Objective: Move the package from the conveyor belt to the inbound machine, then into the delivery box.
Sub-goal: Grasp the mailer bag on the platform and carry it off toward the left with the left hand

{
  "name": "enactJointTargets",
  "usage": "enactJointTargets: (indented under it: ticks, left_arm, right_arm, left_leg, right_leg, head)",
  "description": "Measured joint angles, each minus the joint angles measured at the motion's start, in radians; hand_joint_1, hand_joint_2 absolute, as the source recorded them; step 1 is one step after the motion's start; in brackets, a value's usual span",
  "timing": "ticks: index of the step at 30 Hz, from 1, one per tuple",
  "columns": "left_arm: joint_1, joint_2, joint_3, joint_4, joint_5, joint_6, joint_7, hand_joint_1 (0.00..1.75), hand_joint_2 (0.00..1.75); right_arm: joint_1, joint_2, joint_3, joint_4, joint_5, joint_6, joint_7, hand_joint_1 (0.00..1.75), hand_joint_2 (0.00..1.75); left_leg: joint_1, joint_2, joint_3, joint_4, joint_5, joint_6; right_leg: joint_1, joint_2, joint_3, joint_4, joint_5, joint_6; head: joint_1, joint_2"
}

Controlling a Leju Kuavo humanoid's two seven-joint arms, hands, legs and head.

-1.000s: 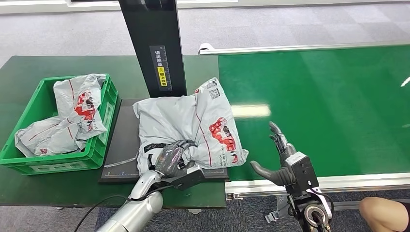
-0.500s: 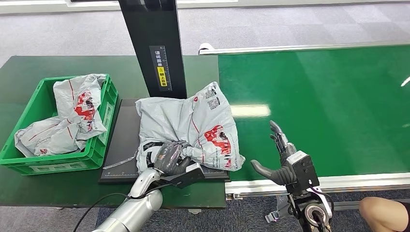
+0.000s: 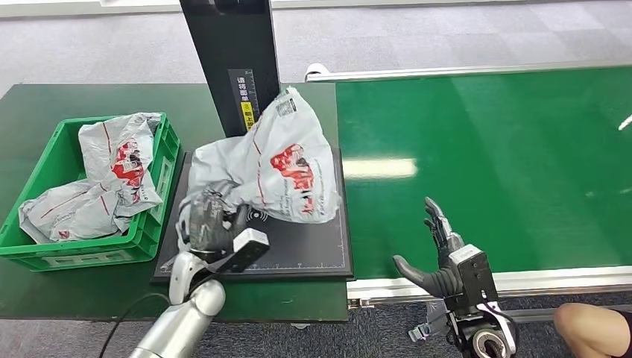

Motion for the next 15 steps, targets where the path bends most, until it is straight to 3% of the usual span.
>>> enactJointTargets:
  ticks: [4, 8, 11, 15]
  left_arm:
    - [-0.029, 0.056, 0.096, -0.139, -0.03, 0.011, 0.008, 1.75, 1.75]
    - [-0.087, 0.092, 0.274, -0.214, -0.043, 0.012, -0.068, 1.75, 1.75]
    - [-0.13, 0.105, 0.403, -0.234, -0.086, 0.012, -0.099, 1.75, 1.75]
    - [-0.204, 0.131, 0.538, -0.216, -0.206, 0.011, -0.074, 1.75, 1.75]
  right_arm:
    - [0.043, 0.002, -0.021, -0.021, 0.0, -0.02, -0.013, 0.0, 1.75]
    - [0.09, 0.008, -0.058, -0.06, 0.002, -0.026, -0.018, 0.0, 1.75]
    - [0.117, 0.018, -0.085, -0.087, 0.007, -0.029, -0.018, 0.0, 1.75]
    - [0.132, 0.03, -0.108, -0.114, 0.013, -0.031, -0.015, 0.0, 1.75]
  left_leg:
    - [0.0, 0.0, -0.002, 0.0, 0.0, 0.0]
    - [0.001, 0.001, -0.002, 0.0, 0.0, 0.0]
    - [0.001, 0.001, -0.002, 0.0, 0.0, -0.001]
    - [0.001, 0.002, -0.002, 0.0, 0.0, -0.001]
  right_leg:
    - [0.0, 0.0, -0.002, 0.0, 0.0, 0.0]
    - [0.001, 0.0, -0.002, 0.0, 0.0, 0.0]
    - [0.001, 0.0, -0.002, 0.0, 0.0, 0.0]
    - [0.001, 0.001, -0.003, 0.0, 0.0, -0.001]
  head:
    - [0.0, 0.0]
    - [0.0, 0.0]
    - [0.0, 0.0]
    - [0.0, 0.0]
